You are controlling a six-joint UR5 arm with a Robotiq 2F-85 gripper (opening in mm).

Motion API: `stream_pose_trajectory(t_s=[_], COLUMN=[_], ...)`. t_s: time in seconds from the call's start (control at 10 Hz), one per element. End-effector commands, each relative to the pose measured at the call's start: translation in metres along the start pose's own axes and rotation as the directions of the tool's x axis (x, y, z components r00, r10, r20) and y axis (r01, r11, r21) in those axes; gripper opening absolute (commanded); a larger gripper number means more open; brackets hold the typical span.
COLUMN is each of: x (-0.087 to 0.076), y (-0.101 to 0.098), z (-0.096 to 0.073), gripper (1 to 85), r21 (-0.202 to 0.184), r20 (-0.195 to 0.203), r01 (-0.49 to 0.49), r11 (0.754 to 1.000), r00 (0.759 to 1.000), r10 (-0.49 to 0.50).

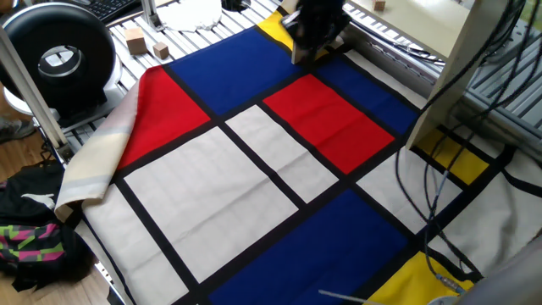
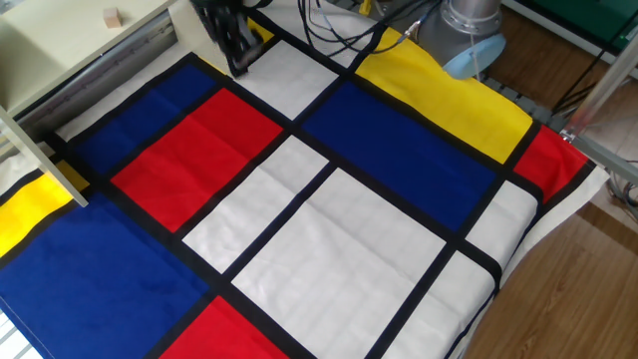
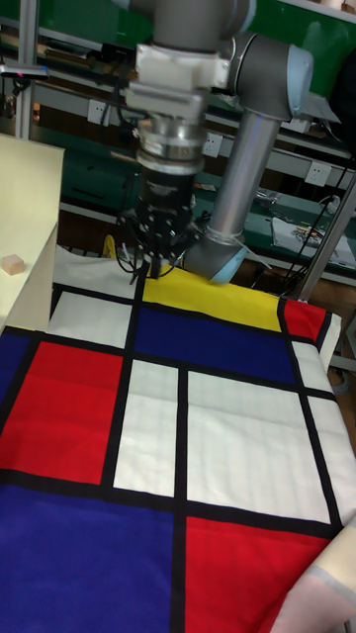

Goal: Take the object down from the shelf

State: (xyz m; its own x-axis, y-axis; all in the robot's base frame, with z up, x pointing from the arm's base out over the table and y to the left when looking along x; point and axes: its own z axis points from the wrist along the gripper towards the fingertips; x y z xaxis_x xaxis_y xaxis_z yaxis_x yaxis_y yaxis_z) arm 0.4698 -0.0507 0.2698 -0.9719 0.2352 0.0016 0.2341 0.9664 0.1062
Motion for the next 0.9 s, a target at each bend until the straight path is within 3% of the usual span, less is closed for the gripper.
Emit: stream_pose_trajectory(t_s=[0.0,0.2,0.4,0.5,0.8], x=[0.020,0.021,0.019,0.020,0.022], y=[-0.036,-0.043,-0.028,-0.027,-0.044], z=[-0.011,-0.006,-0.007,-0.007,-0.006], gripper=[1.0,1.0,1.0,1.0,1.0], r21=[-0.009,-0.013,-0.071,-0.074,-0.012], r20=[0.020,0.036,0.039,0.036,0.026], r01=[0.020,0.015,-0.002,-0.020,-0.144], r11=[1.000,1.000,0.997,0.997,0.990], r00=[1.000,0.999,0.999,0.999,0.989], r10=[-0.019,-0.015,0.004,0.023,0.144])
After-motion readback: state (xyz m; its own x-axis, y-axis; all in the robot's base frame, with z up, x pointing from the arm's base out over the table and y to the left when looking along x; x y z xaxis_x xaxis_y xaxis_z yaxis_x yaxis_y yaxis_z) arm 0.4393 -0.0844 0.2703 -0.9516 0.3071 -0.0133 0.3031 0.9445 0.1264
